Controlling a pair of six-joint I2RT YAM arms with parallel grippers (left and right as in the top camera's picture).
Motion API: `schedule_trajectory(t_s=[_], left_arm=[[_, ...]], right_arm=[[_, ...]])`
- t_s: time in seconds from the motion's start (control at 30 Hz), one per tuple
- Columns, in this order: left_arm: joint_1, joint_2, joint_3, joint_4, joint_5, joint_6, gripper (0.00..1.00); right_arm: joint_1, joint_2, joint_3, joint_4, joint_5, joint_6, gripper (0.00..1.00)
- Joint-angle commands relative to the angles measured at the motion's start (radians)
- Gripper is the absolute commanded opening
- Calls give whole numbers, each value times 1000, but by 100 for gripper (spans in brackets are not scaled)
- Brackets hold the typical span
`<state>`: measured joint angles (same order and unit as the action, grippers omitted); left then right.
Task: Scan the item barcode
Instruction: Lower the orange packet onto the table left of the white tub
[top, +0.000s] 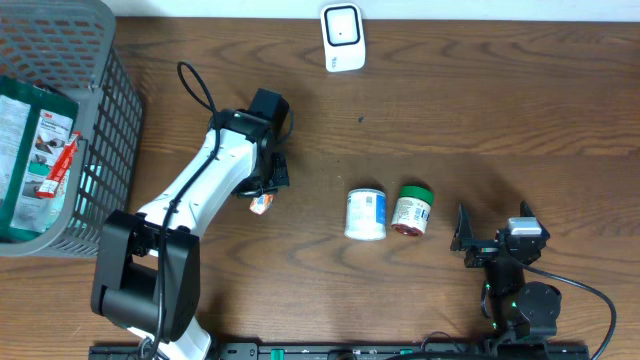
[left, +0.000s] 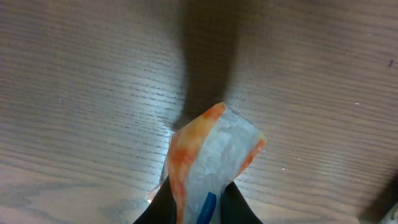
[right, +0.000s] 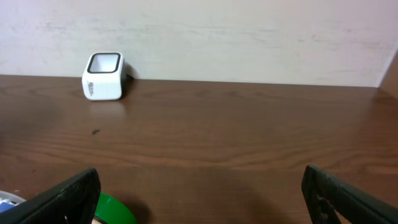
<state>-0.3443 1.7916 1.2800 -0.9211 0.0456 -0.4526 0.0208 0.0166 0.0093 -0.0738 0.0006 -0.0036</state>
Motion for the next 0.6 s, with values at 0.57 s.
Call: schedule_trajectory(t_s=[0.57], left_arm=[[-10,6,-31,29,-10,-5,17]], right_arm=[[-6,-3,-4,-1,10,3,99]])
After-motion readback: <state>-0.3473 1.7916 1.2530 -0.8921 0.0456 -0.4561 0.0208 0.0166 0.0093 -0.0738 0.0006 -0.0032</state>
